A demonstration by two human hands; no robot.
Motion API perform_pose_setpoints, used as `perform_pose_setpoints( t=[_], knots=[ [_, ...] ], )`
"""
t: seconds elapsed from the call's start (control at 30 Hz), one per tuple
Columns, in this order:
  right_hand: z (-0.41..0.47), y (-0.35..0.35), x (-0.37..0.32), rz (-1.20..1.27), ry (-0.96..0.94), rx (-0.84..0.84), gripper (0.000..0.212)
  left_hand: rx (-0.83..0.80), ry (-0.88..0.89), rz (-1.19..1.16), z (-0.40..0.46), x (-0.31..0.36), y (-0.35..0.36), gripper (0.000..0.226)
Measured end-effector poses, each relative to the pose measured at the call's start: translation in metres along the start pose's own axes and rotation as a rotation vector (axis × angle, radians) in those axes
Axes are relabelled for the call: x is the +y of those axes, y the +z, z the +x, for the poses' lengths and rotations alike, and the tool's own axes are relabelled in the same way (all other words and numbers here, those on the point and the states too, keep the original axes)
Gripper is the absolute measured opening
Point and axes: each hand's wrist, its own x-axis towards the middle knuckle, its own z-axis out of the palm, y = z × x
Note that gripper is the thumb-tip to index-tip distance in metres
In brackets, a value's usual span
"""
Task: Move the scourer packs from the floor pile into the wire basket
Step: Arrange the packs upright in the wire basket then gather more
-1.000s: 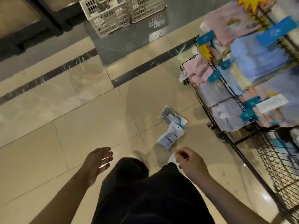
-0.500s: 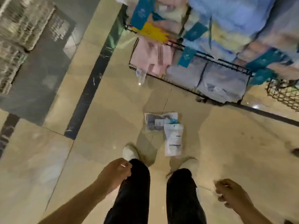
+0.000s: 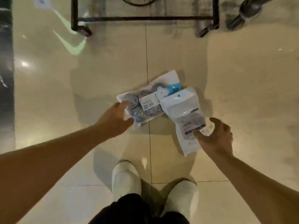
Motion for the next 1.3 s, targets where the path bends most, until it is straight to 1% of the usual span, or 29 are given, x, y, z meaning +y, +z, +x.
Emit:
perform_pose_setpoints(
  t=[0.03,0.1,0.23,0.27,0.3,0.33,0.37,0.43,0.47,0.5,0.6,0.67,0.73,0.83,0.93,1.03,1.13,1.23,1.3],
  knots=[
    [0.011,0.014,0.009,-0.053,-0.020,0.022,0.090,0.050,0.024,0.046,0.020,-0.002,0.005,0.081],
    [0.027,0.030,0.020,-0.045,-0.030,0.003,0.101,0.116,0.058,0.089,0.050,-0.001,0.016,0.099],
    [0.045,0.038,0.035,0.073,-0.001,-0.057,0.132,0.203,0.083,0.154,0.084,0.008,0.029,0.112],
    [0.049,0.038,0.040,0.083,-0.003,-0.064,0.137,0.223,0.085,0.163,0.089,0.009,0.030,0.114],
    [0.051,0.036,0.040,0.078,-0.005,-0.075,0.135,0.238,0.080,0.180,0.093,0.011,0.030,0.113],
    [0.053,0.034,0.041,0.082,-0.004,-0.093,0.127,0.244,0.072,0.204,0.095,0.014,0.029,0.111],
    [0.054,0.032,0.041,0.100,0.006,-0.123,0.114,0.237,0.061,0.227,0.096,0.016,0.028,0.110],
    [0.055,0.032,0.042,0.148,0.017,-0.200,0.080,0.169,0.032,0.235,0.093,0.019,0.026,0.109],
    [0.053,0.032,0.042,0.164,0.028,-0.238,0.071,0.124,0.011,0.208,0.089,0.019,0.024,0.107],
    [0.049,0.033,0.042,0.178,0.039,-0.270,0.071,0.091,-0.005,0.156,0.082,0.018,0.023,0.102],
    [0.031,0.035,0.049,0.238,0.038,-0.306,0.082,0.073,-0.034,-0.022,0.058,0.019,0.021,0.072],
    [0.009,0.027,0.048,0.288,0.059,-0.333,0.076,0.074,-0.052,-0.096,0.039,0.023,0.022,0.058],
    [-0.019,0.009,0.043,0.338,0.074,-0.336,0.064,0.084,-0.094,-0.184,0.016,0.028,0.020,0.049],
    [-0.070,-0.028,0.039,0.392,0.117,-0.266,0.051,0.096,-0.143,-0.309,-0.032,0.045,0.005,0.048],
    [-0.134,-0.080,0.045,0.522,0.188,-0.218,0.047,0.080,-0.163,-0.388,-0.104,0.073,-0.018,0.049],
    [-0.203,-0.156,0.038,0.665,0.244,-0.178,0.044,0.017,-0.131,-0.459,-0.189,0.119,-0.062,0.049],
    [-0.268,-0.234,0.038,0.741,0.288,-0.143,0.042,-0.033,-0.107,-0.456,-0.277,0.176,-0.113,0.049],
    [-0.318,-0.311,0.025,0.804,0.261,-0.089,0.047,-0.063,-0.056,-0.501,-0.357,0.225,-0.161,0.050],
    [-0.363,-0.364,0.009,0.879,0.245,-0.051,0.042,-0.067,-0.027,-0.536,-0.411,0.252,-0.199,0.059]
  ],
)
